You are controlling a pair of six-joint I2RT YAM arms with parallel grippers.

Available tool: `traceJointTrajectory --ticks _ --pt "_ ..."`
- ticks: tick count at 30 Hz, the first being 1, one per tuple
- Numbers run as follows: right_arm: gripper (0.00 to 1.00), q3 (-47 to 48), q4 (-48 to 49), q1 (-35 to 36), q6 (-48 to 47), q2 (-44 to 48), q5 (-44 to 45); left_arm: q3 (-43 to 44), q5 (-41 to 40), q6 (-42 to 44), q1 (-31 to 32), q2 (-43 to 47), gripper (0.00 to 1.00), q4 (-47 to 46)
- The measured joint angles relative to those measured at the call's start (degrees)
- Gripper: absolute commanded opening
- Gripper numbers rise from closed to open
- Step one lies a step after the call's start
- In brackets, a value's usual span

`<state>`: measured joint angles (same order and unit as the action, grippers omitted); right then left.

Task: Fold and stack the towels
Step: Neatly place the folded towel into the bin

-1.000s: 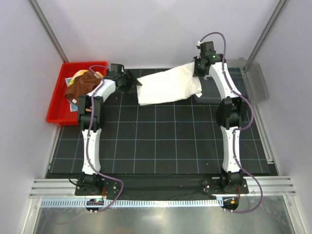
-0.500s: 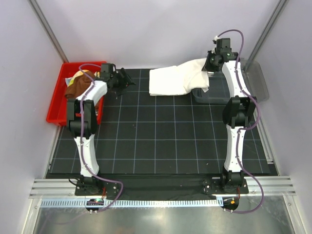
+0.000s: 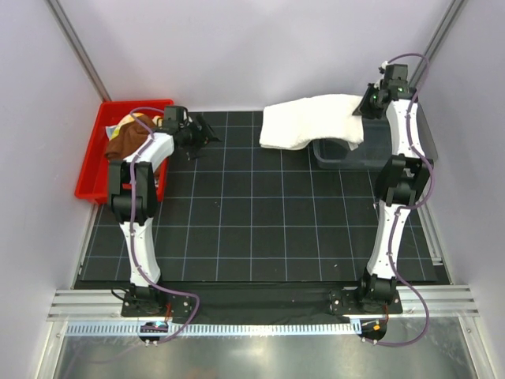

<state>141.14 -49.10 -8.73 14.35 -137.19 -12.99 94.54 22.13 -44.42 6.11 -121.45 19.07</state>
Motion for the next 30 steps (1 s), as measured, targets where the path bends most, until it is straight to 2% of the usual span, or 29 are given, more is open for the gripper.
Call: traceJointTrajectory --ticks 17,30 --pt "0.01 1.4 -0.7 -8.0 0.9 -0.6 -2.8 -0.3 0.4 1.7 0.3 1.6 0.84 0.0" --pt "0.01 2.3 -1.9 -9.8 0.5 -3.2 -2.4 -0.3 0.5 2.8 1.0 2.3 0.84 0.0"
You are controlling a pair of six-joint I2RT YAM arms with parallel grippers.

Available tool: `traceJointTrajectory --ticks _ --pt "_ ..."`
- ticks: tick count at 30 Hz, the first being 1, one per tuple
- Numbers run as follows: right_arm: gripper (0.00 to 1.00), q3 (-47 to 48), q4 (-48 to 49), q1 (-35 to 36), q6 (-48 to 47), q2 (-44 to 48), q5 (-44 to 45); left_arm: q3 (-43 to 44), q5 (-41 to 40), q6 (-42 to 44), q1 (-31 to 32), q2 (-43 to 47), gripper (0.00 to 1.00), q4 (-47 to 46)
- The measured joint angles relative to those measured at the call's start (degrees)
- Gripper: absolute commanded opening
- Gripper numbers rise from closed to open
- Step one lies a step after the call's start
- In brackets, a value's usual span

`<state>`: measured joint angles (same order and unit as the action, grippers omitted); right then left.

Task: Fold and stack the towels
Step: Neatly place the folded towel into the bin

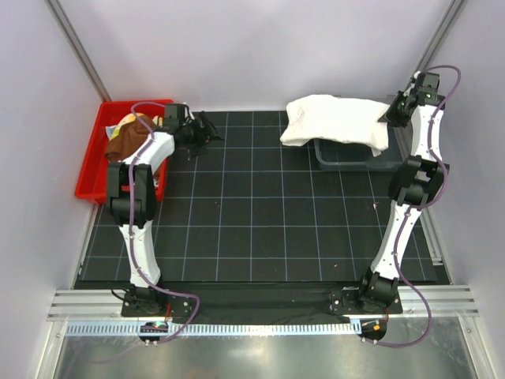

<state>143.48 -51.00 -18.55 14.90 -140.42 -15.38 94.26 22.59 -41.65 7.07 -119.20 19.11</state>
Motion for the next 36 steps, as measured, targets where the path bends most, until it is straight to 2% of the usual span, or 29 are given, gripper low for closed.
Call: traceJointTrajectory --ticks 36 --pt "0.01 2.0 0.2 -1.4 -2.9 -3.1 8.9 4.4 0.2 1.5 2.7 0.0 0.85 1.3"
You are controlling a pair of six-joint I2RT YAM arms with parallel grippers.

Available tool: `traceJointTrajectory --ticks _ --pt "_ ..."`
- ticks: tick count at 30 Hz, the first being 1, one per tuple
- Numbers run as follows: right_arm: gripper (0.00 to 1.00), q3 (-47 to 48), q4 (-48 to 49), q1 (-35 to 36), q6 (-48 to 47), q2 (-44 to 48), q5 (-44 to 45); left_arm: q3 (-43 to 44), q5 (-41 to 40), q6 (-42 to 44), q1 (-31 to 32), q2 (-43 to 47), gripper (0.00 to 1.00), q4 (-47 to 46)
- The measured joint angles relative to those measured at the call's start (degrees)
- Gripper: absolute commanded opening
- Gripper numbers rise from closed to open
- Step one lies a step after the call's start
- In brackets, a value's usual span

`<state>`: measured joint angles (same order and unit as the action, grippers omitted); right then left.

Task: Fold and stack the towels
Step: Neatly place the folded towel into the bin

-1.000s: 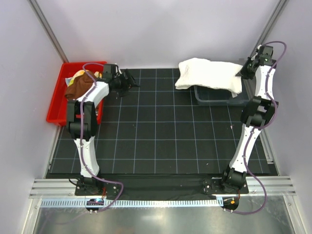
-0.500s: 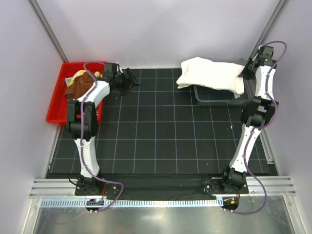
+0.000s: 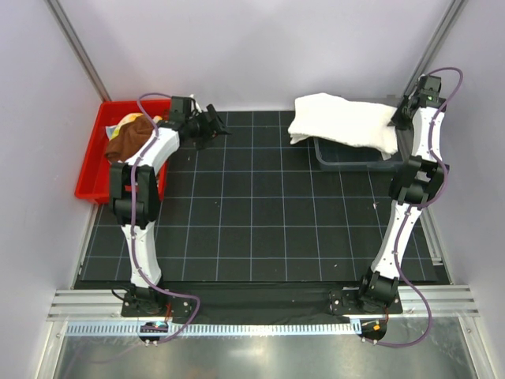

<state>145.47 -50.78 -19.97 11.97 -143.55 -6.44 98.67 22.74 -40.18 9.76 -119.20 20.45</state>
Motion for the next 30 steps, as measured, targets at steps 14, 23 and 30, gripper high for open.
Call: traceJointTrajectory --ticks 14,23,30 --pt "0.01 0.3 0.9 -0.4 0.7 -0.2 6.6 1.6 0.5 0.0 0.3 0.0 0.85 0.0" --pt "0.07 0.3 3.7 -1.4 0.7 -0.2 8.6 2.4 0.9 0.0 0.5 0.0 0.85 0.0" --pt "0.64 0.3 7.1 -2.0 2.3 -0.2 8.7 2.5 1.1 0.0 0.7 0.0 0.86 0.0"
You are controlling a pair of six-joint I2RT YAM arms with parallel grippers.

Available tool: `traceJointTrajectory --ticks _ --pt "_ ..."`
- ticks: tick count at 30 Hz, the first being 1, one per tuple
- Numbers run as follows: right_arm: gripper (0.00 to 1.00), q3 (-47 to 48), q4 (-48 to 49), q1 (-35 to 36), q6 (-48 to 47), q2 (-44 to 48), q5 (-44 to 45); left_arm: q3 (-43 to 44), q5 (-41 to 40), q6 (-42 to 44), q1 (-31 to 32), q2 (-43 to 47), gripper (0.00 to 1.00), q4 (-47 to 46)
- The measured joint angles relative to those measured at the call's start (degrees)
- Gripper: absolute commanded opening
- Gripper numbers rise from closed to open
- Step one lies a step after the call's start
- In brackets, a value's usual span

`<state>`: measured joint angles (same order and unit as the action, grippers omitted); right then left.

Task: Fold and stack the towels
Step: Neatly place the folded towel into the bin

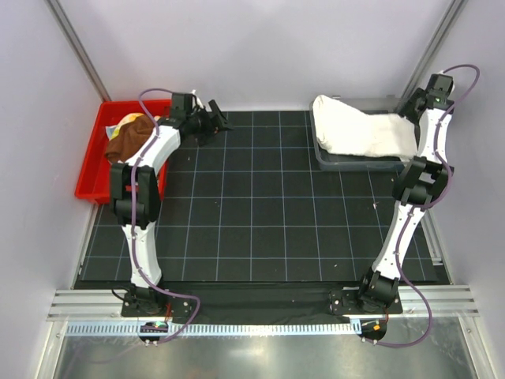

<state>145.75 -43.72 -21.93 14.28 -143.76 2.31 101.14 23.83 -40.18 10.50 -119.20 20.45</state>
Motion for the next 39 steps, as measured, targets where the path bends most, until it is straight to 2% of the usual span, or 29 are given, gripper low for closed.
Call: traceJointTrajectory --ticks 6,8,15,18,25,32,39 --pt "0.65 -0.4 2.0 0.0 0.7 0.2 3.3 0.0 0.3 0.2 0.0 0.5 0.86 0.4" --pt "0.63 -1.9 2.1 0.0 0.9 0.9 3.7 0.0 0.3 0.5 0.0 1.4 0.86 0.9" --pt "0.35 -10.3 3.3 2.9 0.7 7.4 -2.6 -3.0 0.3 1.4 0.1 8.2 0.86 1.7" --pt "0.30 -11.7 3.5 6.7 0.5 9.3 -6.0 -5.7 0.4 1.7 0.2 11.4 0.87 1.6" --pt "0.26 -18.1 6.3 15.0 3.3 9.8 -15.6 -11.5 0.9 1.9 0.3 14.8 0.86 2.2" --pt "0.27 -16.8 5.8 13.9 4.2 3.5 -20.7 -12.2 0.9 2.4 0.3 14.9 0.87 2.8" --pt "0.27 -18.1 0.5 14.2 -1.2 2.6 -24.2 -12.1 0.8 3.1 0.3 14.9 0.86 2.8"
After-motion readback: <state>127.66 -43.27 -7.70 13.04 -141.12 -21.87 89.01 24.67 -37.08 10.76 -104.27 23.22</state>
